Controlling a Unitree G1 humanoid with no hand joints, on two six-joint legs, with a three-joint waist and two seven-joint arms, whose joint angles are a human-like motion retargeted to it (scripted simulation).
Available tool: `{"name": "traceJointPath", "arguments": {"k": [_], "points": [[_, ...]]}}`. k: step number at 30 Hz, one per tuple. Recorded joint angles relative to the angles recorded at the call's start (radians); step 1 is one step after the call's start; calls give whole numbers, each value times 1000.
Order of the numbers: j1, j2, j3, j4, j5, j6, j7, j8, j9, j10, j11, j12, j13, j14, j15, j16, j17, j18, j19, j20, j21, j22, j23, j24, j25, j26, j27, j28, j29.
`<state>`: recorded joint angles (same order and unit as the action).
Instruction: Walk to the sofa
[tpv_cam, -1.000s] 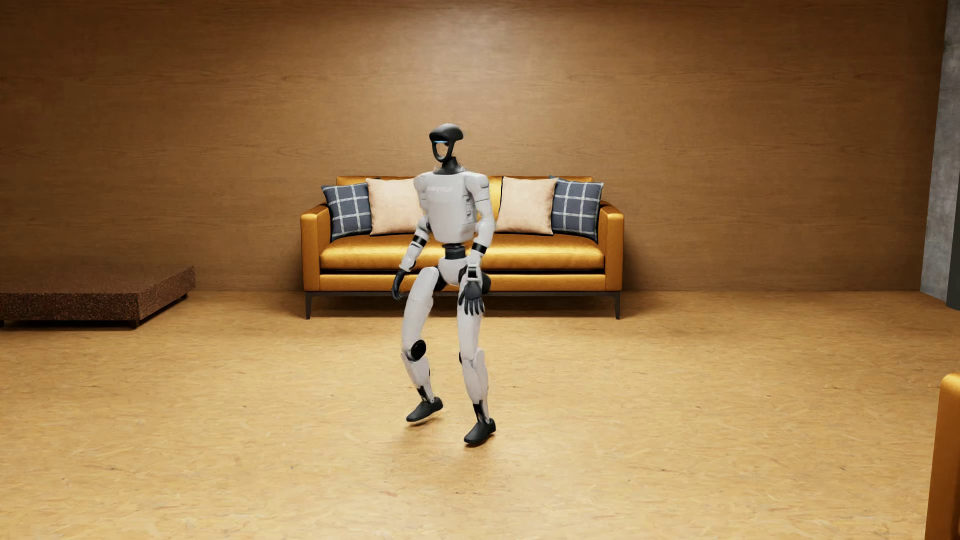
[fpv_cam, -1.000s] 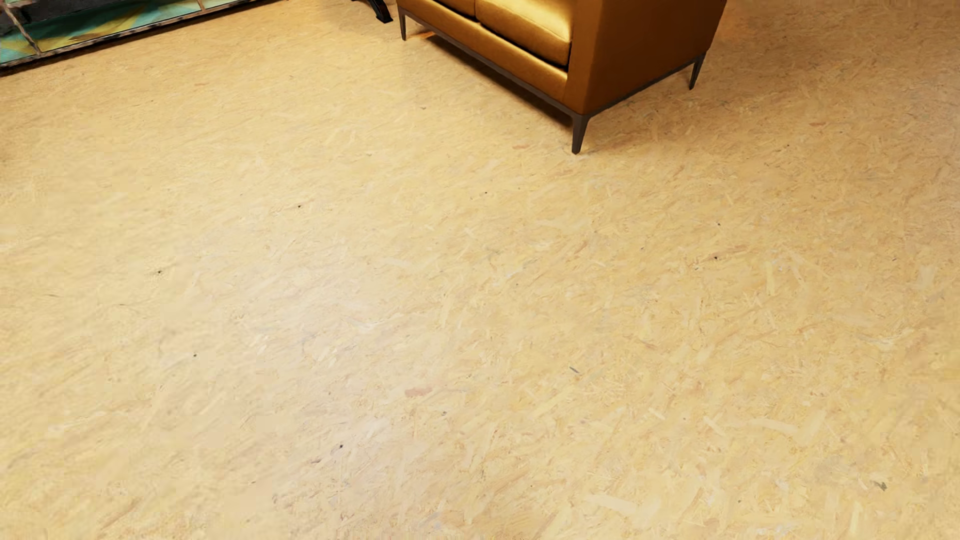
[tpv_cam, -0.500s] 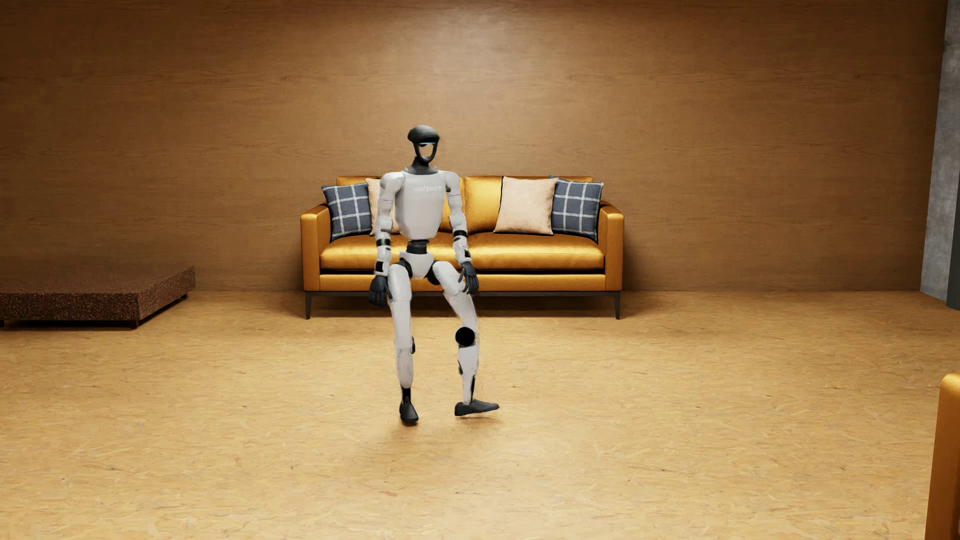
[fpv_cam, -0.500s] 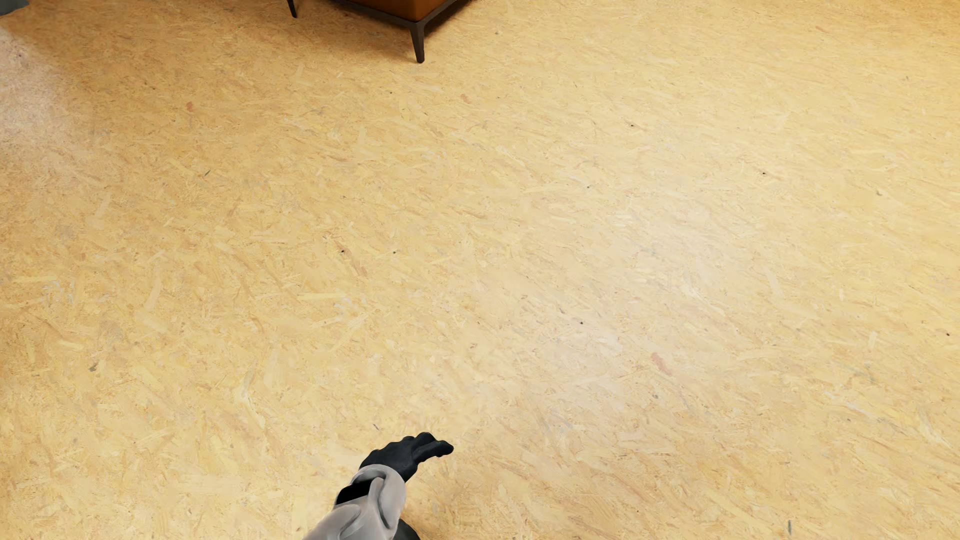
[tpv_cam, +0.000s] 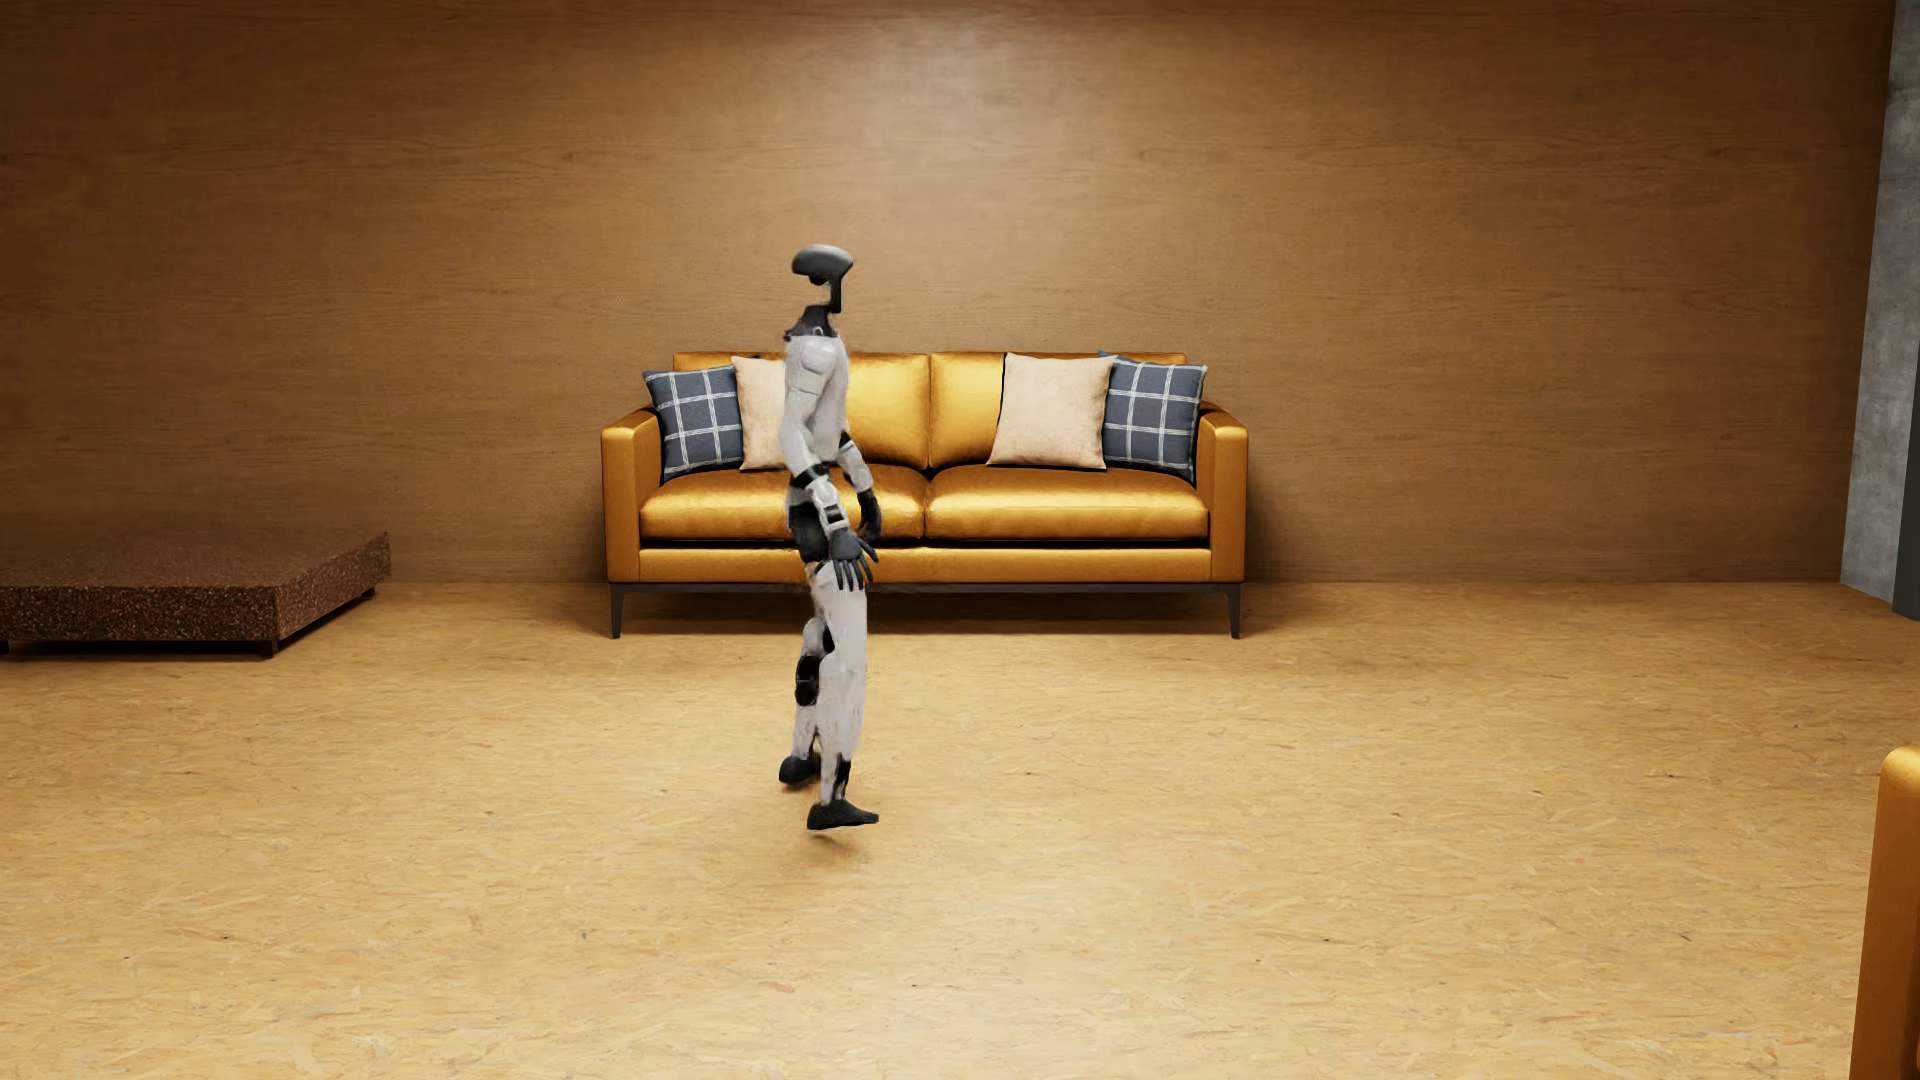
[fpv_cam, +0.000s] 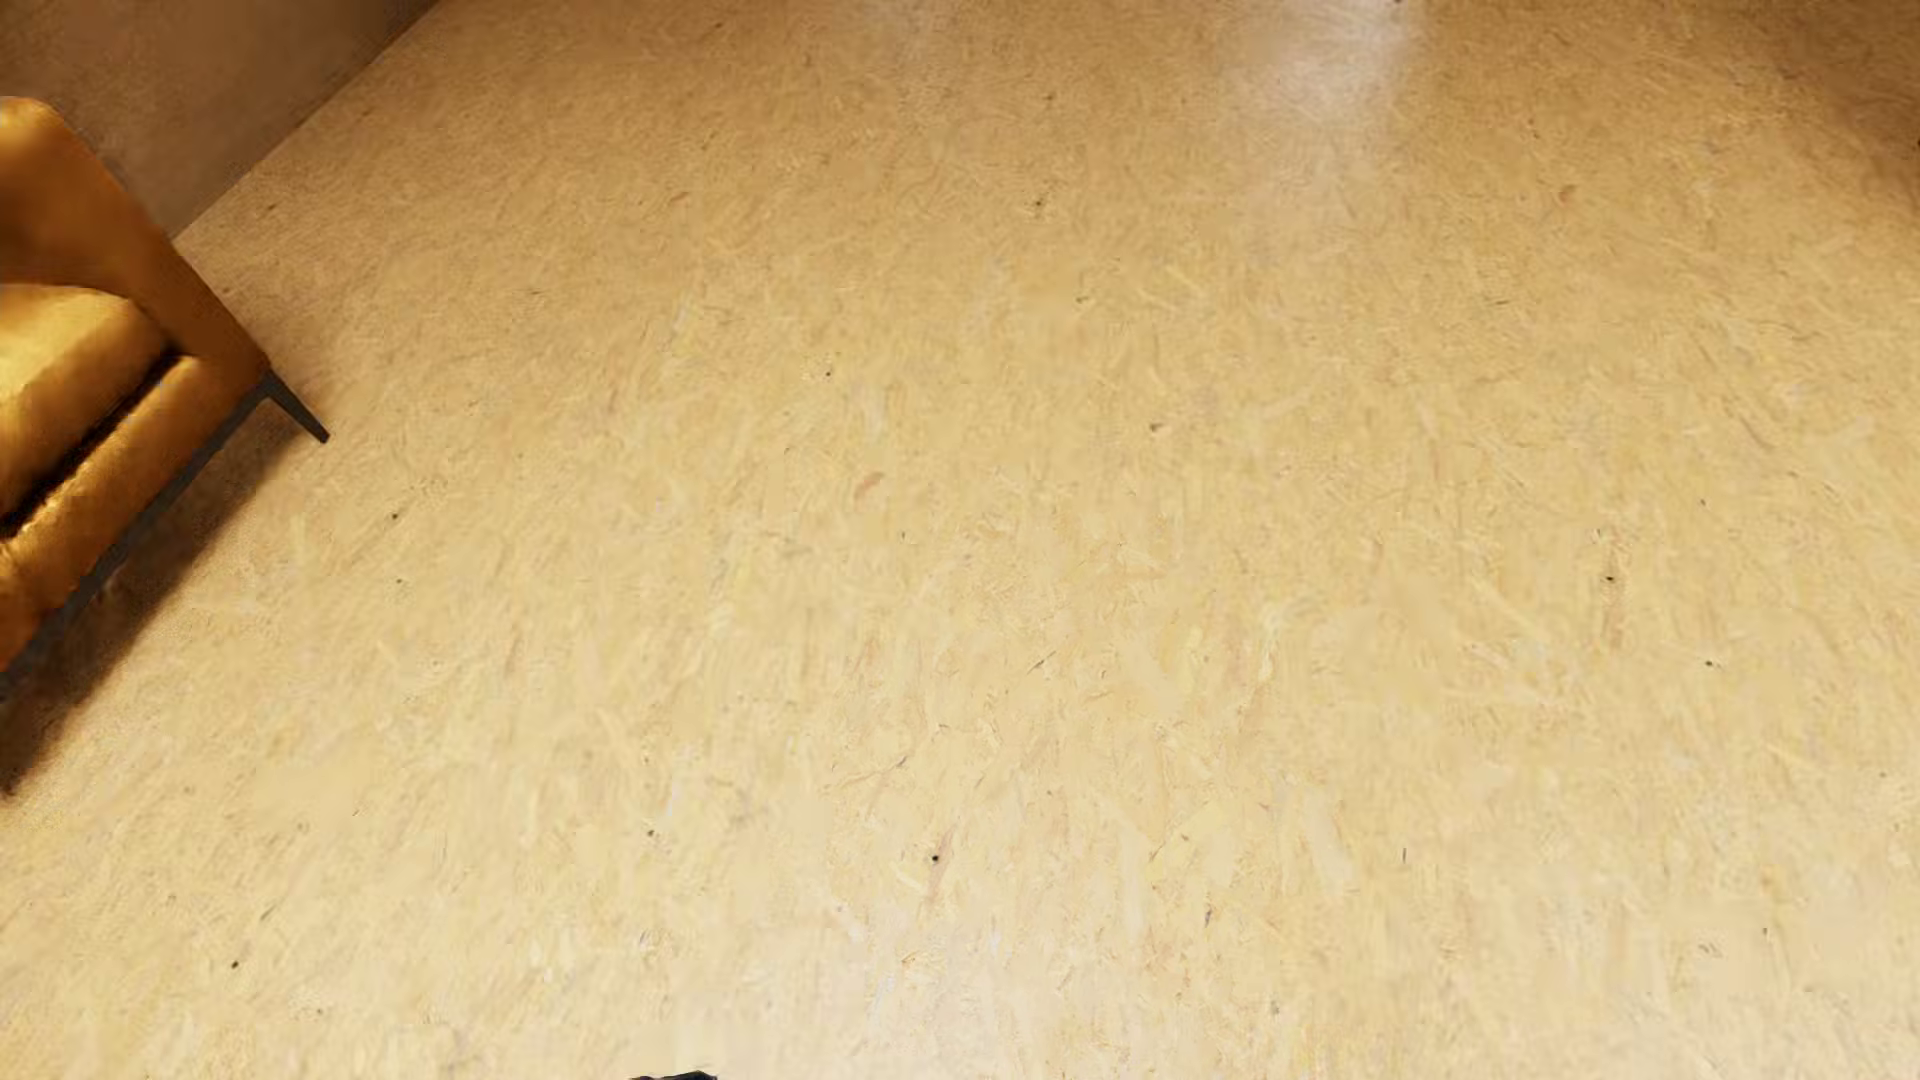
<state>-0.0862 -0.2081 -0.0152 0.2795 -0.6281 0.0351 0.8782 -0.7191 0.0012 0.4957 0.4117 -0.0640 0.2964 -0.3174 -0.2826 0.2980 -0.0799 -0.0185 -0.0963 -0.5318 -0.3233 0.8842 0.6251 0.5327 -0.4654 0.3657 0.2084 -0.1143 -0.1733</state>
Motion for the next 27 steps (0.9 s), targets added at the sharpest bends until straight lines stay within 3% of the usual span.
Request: {"name": "traceJointPath", "arguments": {"k": [1, 3, 4, 5, 6, 8, 11, 12, 13, 14, 15, 16, 17, 18, 19, 20, 21, 22, 23, 25, 26, 27], "points": [[-18, -48, -8, -71, 37, -8, -82, 245, 4, -16, 30, -3, 12, -17, -22, -10, -2, 26, -6, 27, 6, -53, 23, -5, -24, -34, 14, -12, 36], [-50, -121, -18, -181, 220, -19, -239, 677, 8, -38, 131, 11, 10, -35, -17, -32, -3, 70, 126, 108, 50, -166, 101, -17, -108, -76, 49, 44, 124], [-68, -147, -19, -225, 321, -23, -319, 798, 9, -44, 186, -1, 8, -41, -28, -28, 8, 85, 164, 107, 57, -208, 125, 8, -140, -92, 67, 58, 170], [-82, -179, -20, -268, 394, -27, -401, 838, 9, -46, 238, -31, 11, -46, -43, -19, 23, 98, 178, 90, 56, -234, 126, 46, -160, -97, 77, 56, 199], [-94, -217, -22, -309, 432, -32, -485, 807, 10, -46, 281, -75, 22, -53, -51, -8, 39, 110, 162, 66, 56, -249, 112, 90, -176, -98, 68, 44, 199], [-104, -301, -31, -390, 443, -44, -656, 660, 12, -37, 313, -160, 50, -74, -42, -10, 54, 126, 136, 60, 88, -252, 72, 126, -208, -88, 21, 58, 148], [-57, -397, -53, -481, 491, -52, -880, 510, 11, -46, 182, -207, 57, -107, 68, -28, 32, 148, 106, 112, 156, -215, 54, 83, -223, -68, -12, 184, 152], [-28, -409, -57, -497, 522, -51, -939, 494, 9, -54, 85, -197, 48, -117, 131, -28, 15, 152, 156, 132, 174, -199, 54, 61, -225, -60, -10, 223, 178], [6, -406, -60, -507, 554, -50, -992, 508, 7, -61, -21, -175, 40, -128, 190, -27, -4, 152, 242, 148, 180, -181, 52, 42, -226, -51, 0, 254, 188], [41, -398, -64, -506, 590, -47, -1039, 567, 4, -65, -74, -142, 29, -137, 242, -22, -15, 150, 150, 163, 178, -160, 49, 20, -227, -44, 14, 266, 187], [74, -388, -64, -501, 591, -45, -1073, 557, 2, -50, -35, -103, 21, -135, 237, -14, -19, 148, -5, 177, 167, -134, 45, -3, -223, -29, 25, 275, 175], [91, -381, -65, -494, 577, -43, -1096, 535, 5, -2, 40, -62, 10, -113, 179, -6, -12, 143, -40, 189, 138, -95, 40, -28, -209, -6, 36, 276, 139], [95, -359, -66, -491, 560, -38, -1103, 517, 11, 74, 107, -13, -4, -56, 118, -8, 0, 133, -30, 219, 102, -43, 41, -67, -189, 28, 47, 288, 96], [72, -324, -68, -493, 541, -36, -1110, 490, 15, 174, 139, 33, -21, 61, 67, -15, 20, 78, -21, 223, 58, 24, 46, -85, -152, 72, 53, 289, 51], [21, -280, -69, -494, 524, -36, -1137, 449, 17, 299, 137, 61, -39, 176, 32, -15, 39, -153, -17, 209, 35, 97, 52, -86, -118, 107, 58, 266, 24], [-62, -227, -79, -500, 508, -37, -1087, 393, 18, 468, 119, 83, -52, 273, 5, 3, 39, -226, -12, 137, 48, 165, 69, -45, -113, 116, 38, 182, 31], [-159, -174, -87, -475, 500, -34, -1050, 343, 21, 631, 102, 111, -75, 310, -20, 16, 29, -229, -6, 40, 84, 198, 87, 14, -132, 111, 14, 78, 50], [-257, -123, -86, -416, 500, -28, -1021, 306, 25, 757, 83, 145, -108, 281, -41, 31, 4, -230, 1, -22, 130, 191, 108, 50, -160, 78, -4, -6, 70], [-349, -72, -75, -328, 510, -20, -980, 282, 29, 840, 61, 197, -149, 256, -58, 45, -21, -238, 9, -17, 174, 156, 133, 42, -198, 50, -10, -27, 92], [-496, 12, -30, -194, 547, -3, -869, 269, 34, 860, 17, 314, -249, 234, -90, 5, -52, -73, 31, 123, 260, 60, 184, -57, -261, 44, 13, 65, 133], [-543, 42, -1, -169, 562, 3, -815, 276, 33, 793, 9, 374, -300, 217, -108, -30, -61, -30, 41, 195, 295, 12, 199, -104, -286, 23, 20, 128, 146], [-573, 63, 25, -165, 577, 8, -768, 291, 32, 684, 15, 432, -348, 209, -132, -70, -61, -20, 48, 256, 323, -30, 205, -137, -297, 6, 18, 172, 155]]}}
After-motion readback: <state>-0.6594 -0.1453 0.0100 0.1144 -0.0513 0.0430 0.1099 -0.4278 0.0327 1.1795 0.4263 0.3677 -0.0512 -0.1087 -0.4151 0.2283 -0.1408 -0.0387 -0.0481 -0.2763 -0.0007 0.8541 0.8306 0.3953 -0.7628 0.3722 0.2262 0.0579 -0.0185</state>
